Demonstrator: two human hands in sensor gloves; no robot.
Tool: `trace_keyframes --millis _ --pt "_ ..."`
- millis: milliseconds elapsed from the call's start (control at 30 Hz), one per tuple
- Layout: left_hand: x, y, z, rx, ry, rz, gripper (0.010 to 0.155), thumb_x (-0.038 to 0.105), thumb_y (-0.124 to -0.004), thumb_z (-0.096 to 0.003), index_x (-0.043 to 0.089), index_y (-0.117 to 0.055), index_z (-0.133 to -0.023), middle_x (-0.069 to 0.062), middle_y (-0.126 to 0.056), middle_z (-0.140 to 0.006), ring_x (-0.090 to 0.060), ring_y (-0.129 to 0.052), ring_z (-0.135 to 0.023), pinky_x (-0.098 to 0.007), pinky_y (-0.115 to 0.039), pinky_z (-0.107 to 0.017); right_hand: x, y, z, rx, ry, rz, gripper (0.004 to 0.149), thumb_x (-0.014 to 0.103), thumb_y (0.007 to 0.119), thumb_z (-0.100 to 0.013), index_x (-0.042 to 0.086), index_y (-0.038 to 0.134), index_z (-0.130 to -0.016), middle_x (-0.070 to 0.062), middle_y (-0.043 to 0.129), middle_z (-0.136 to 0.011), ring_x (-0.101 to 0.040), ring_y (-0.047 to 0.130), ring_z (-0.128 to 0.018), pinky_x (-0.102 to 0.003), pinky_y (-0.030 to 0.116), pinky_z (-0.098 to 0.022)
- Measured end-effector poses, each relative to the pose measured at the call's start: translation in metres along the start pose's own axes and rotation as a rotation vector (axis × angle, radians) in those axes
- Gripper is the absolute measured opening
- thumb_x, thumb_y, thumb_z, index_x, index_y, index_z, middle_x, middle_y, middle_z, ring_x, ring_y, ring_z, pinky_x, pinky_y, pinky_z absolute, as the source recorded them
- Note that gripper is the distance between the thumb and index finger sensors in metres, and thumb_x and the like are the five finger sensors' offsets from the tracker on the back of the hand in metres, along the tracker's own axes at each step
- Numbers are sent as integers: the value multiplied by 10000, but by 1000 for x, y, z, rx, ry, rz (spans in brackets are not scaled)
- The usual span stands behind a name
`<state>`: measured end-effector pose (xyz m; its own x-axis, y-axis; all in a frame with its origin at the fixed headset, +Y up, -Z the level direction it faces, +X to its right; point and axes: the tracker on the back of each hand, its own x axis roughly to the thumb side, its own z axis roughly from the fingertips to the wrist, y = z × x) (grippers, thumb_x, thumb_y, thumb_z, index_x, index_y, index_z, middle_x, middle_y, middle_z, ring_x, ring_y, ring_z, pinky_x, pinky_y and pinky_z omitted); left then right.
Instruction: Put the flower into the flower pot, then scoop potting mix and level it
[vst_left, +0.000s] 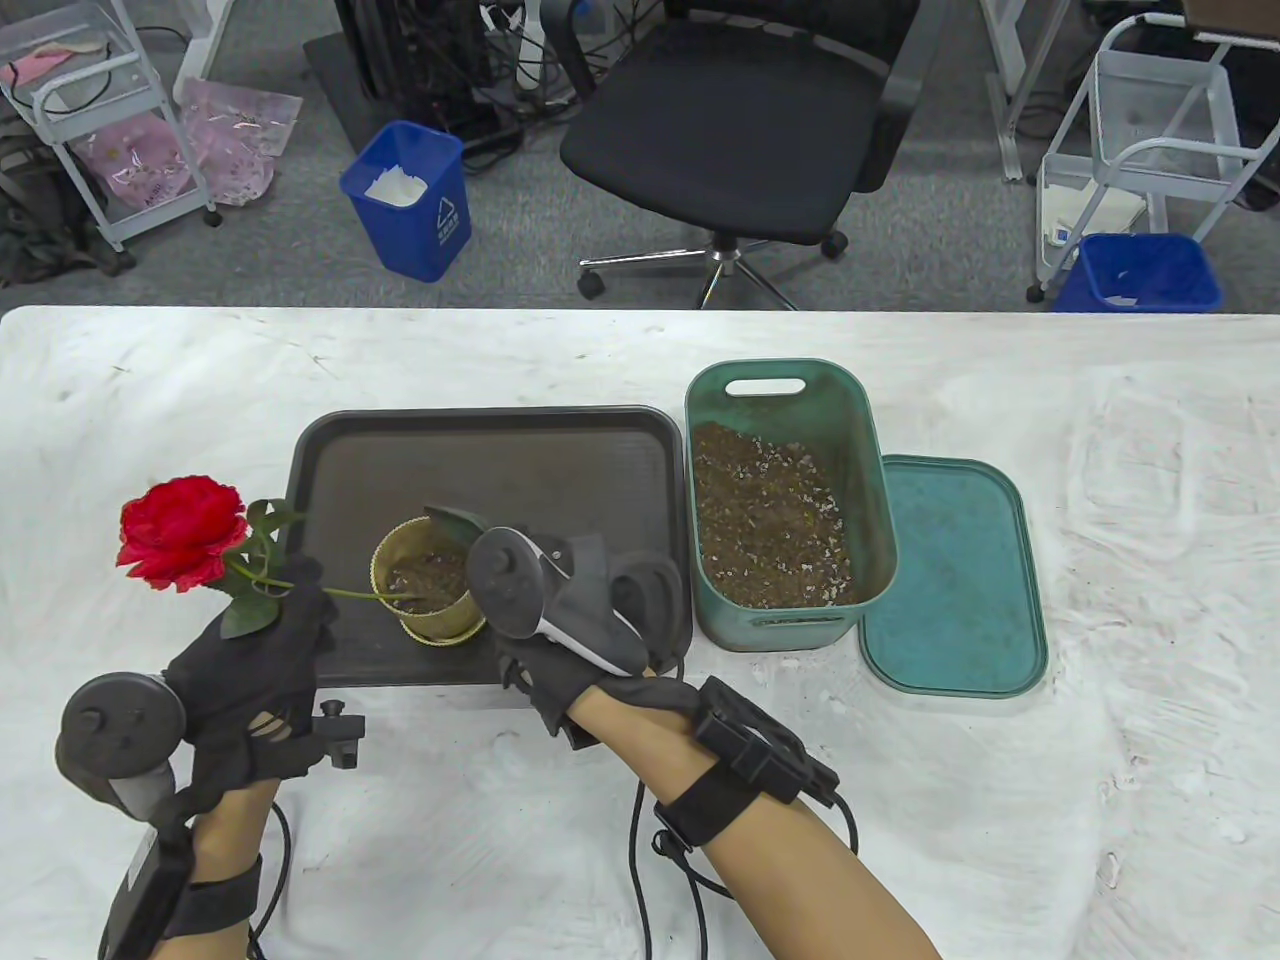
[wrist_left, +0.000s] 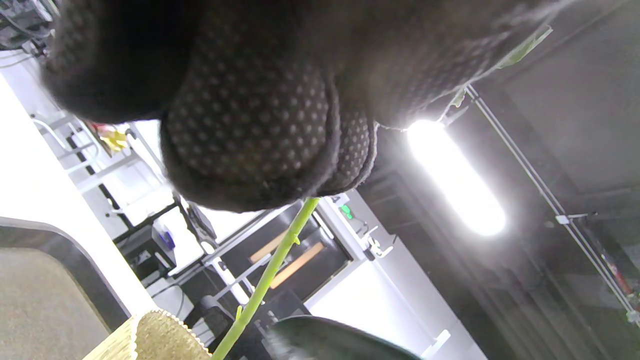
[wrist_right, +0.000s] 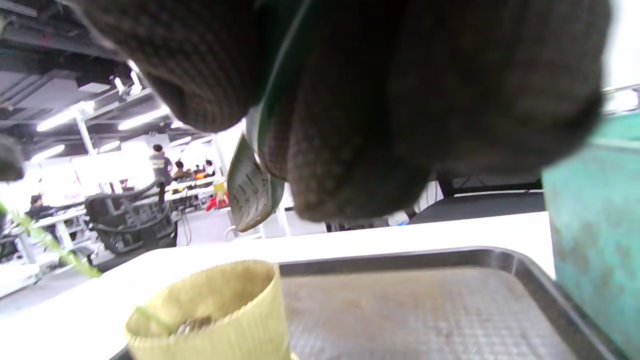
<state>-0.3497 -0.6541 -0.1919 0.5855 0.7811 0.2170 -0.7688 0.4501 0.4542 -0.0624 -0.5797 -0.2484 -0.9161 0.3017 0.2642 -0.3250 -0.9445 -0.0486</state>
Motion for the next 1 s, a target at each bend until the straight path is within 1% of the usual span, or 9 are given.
trace_keyframes --millis 167,367,467,533,600,733,767,900,1000 --pt "0 0 0 -2 -2 0 421 446 -885 -425 209 -943 -767 27 -1070 -562 -138 -1135 -228 -320 -964 -244 -28 -36 0 -76 78 -14 527 326 851 -385 61 789 -836 -144 1011 -588 -277 1079 -247 -378 956 -108" --pt "0 -1 0 -5 -8 -2 421 447 -885 -425 209 -942 -768 25 -1070 -563 -139 -1135 -229 -321 -964 -245 -88 -84 -1 -179 268 -66 526 322 851 -387 57 788 -837 -149 1009 -588 -282 1076 -247 -382 953 -109" --pt "0 -1 1 -5 -8 -3 421 447 -884 -425 210 -942 -768 28 -1070 -563 -139 -1136 -227 -321 -964 -245 -119 -97 -4 -210 376 -59 525 320 851 -388 54 789 -837 -153 1008 -587 -283 1075 -244 -382 952 -108" --pt "0 -1 1 -5 -10 -4 422 448 -884 -424 210 -942 -768 31 -1070 -563 -138 -1136 -228 -321 -964 -244 -143 -101 -7 -209 457 -51 524 321 850 -391 51 791 -836 -156 1009 -582 -281 1075 -237 -379 951 -103" --pt "1 -1 1 -5 -12 -7 420 448 -884 -425 211 -942 -768 28 -1070 -563 -138 -1136 -228 -321 -964 -246 -161 -100 -12 -190 514 -33 525 322 849 -391 45 793 -833 -158 1011 -575 -279 1075 -226 -375 950 -93" --pt "0 -1 1 2 -7 -10 423 448 -884 -424 209 -943 -768 28 -1071 -562 -138 -1136 -228 -321 -964 -243 -196 -79 -32 -32 623 2 523 328 844 -396 40 797 -830 -157 1017 -562 -267 1076 -207 -361 951 -78" --pt "0 -1 1 4 -5 -11 421 447 -885 -424 210 -944 -767 28 -1071 -561 -138 -1136 -227 -321 -964 -244 -203 -70 -38 33 656 0 522 329 842 -399 39 798 -830 -158 1017 -561 -265 1076 -202 -359 950 -73" --pt "0 0 1 13 0 -19 421 446 -885 -424 208 -944 -767 25 -1071 -562 -138 -1135 -228 -321 -964 -246 -219 -39 -57 220 726 26 523 333 835 -404 31 799 -829 -160 1019 -555 -257 1079 -190 -347 952 -62" --pt "0 0 0 14 1 -21 421 447 -885 -425 208 -943 -767 28 -1071 -562 -138 -1136 -227 -322 -964 -245 -223 -23 -67 304 764 87 523 338 829 -408 32 797 -832 -160 1019 -555 -250 1081 -187 -337 953 -57"
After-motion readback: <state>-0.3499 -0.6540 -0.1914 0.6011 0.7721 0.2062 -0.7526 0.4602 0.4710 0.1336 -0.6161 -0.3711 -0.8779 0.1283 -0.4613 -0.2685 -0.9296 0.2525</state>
